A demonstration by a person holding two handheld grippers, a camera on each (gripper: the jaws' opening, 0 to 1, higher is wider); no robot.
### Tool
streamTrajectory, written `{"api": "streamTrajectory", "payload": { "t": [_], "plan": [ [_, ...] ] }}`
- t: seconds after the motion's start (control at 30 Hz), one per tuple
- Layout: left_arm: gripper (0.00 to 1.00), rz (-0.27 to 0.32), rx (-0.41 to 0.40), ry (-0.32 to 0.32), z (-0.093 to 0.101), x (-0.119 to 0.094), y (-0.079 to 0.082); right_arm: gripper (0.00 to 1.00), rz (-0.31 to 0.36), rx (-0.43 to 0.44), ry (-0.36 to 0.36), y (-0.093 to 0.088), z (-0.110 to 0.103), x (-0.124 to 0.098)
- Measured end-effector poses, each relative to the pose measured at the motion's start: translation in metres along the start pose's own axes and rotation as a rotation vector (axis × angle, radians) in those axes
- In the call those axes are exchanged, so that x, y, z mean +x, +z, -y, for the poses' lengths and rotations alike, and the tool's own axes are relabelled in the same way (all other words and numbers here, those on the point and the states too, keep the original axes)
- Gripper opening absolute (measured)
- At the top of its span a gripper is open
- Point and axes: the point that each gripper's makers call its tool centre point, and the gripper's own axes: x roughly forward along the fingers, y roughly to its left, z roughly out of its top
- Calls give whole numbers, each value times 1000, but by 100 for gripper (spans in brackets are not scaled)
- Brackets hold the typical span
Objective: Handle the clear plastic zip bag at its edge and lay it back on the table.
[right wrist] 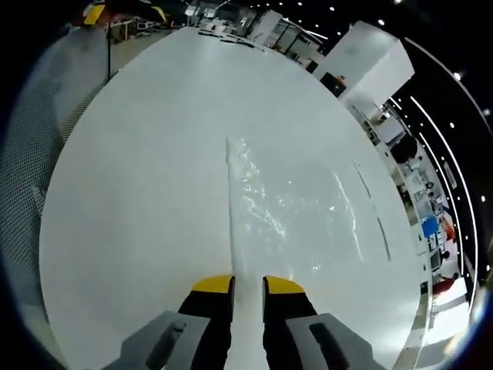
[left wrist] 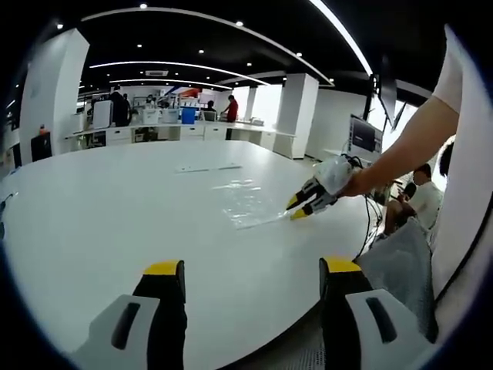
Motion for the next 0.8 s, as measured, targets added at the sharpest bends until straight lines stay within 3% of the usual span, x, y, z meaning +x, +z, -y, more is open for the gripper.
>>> {"api": "streamTrajectory", "payload": {
  "t": [0.8],
  "plan": [
    [69,2,5,12,-5,0,-2,0,3,37,86,0,-3,5]
  ]
}}
